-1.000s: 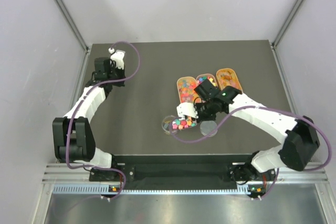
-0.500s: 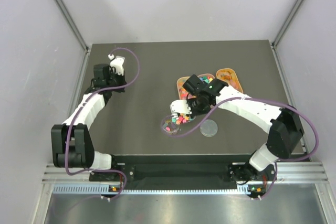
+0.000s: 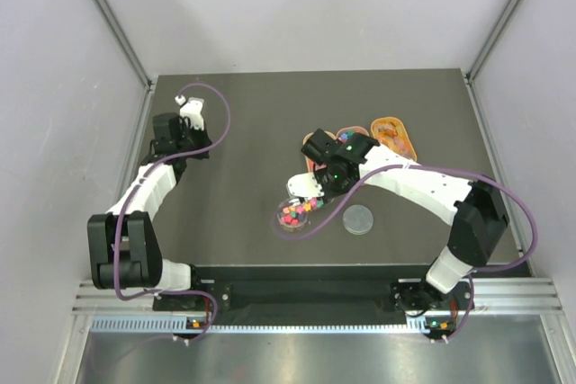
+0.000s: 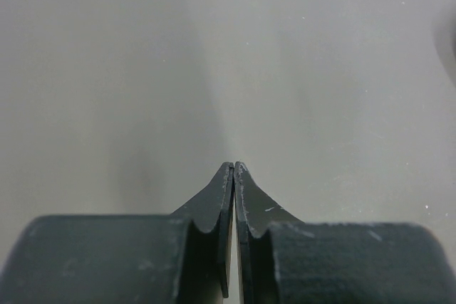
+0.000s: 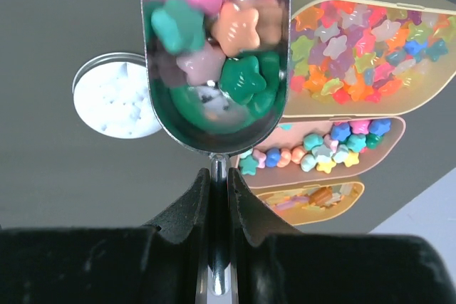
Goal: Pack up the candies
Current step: Place the fake candies in the packing bottle.
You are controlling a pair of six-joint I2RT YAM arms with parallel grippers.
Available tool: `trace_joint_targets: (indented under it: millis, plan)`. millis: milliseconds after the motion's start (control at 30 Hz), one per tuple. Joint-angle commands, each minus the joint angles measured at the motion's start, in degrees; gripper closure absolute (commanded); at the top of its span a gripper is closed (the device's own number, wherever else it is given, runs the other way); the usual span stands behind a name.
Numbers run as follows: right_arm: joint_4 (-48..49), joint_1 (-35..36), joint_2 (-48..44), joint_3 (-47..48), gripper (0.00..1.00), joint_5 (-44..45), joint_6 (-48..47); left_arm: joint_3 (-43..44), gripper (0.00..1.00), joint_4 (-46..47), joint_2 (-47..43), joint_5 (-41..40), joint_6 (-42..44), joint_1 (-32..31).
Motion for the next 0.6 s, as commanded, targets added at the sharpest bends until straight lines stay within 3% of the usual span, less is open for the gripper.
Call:
trace_joint_targets:
  millis: [0,567]
  plan:
    - [-3.79,1.68,0.68,3.71,1.00,3.71,-1.23,-1.13,0.93,4.65,-2.60,1.64,-1.16,0.79]
    - [-10.56,3.88,2.53,8.98,1.00,11.18,-2.81,-2.89,0.91,6.77,-2.07,6.37,-1.60,1.59]
